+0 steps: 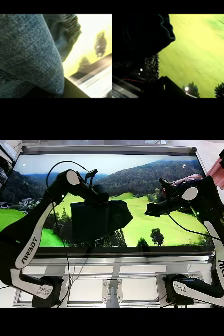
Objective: Fold the clothes and pants, and hang the long-sleeved shirts on hangers.
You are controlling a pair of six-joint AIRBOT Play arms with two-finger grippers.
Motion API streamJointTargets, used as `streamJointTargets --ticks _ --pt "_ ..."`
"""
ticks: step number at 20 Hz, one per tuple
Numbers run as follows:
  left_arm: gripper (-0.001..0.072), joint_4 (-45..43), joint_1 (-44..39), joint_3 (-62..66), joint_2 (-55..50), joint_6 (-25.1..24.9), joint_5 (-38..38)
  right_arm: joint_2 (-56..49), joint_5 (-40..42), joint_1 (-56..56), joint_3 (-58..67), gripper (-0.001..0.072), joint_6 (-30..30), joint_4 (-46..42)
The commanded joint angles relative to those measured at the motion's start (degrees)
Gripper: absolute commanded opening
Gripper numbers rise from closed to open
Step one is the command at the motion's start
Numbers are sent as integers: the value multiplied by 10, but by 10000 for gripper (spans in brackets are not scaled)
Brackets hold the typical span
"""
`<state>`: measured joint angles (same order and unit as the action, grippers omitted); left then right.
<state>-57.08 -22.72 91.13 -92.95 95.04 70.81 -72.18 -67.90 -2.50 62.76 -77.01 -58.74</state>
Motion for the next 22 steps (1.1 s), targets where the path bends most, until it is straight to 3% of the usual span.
streamJointTargets --ticks 1,3,6,8,10,11,14,16,17,20,22 --pt "46 68 -7 0 -21 1 -27 0 0 0 0 25 0 0" --pt "46 88 -12 0 -28 -15 -35 0 1 0 0 67 7 0" --pt "46 94 -27 0 -29 -16 -95 0 1 0 0 338 17 0" --pt "52 94 -41 0 -30 -16 -151 0 0 0 0 343 17 0" --pt "364 94 -57 -1 -33 -16 -190 0 1 0 0 343 17 0" --pt "478 94 -65 0 -35 -16 -203 0 1 0 0 343 18 0" --pt "496 94 -80 -1 -46 -16 -222 0 15 0 0 347 33 -2" --pt "496 91 -83 -1 -53 -16 -225 0 30 0 0 532 36 -12" --pt "496 90 -83 -1 -53 -28 -225 0 34 0 0 555 60 -13" --pt "495 83 -66 -1 -45 -64 -221 -9 59 0 0 559 144 -9" --pt "491 13 -49 -1 -29 -59 -190 -42 80 0 3 575 183 13"
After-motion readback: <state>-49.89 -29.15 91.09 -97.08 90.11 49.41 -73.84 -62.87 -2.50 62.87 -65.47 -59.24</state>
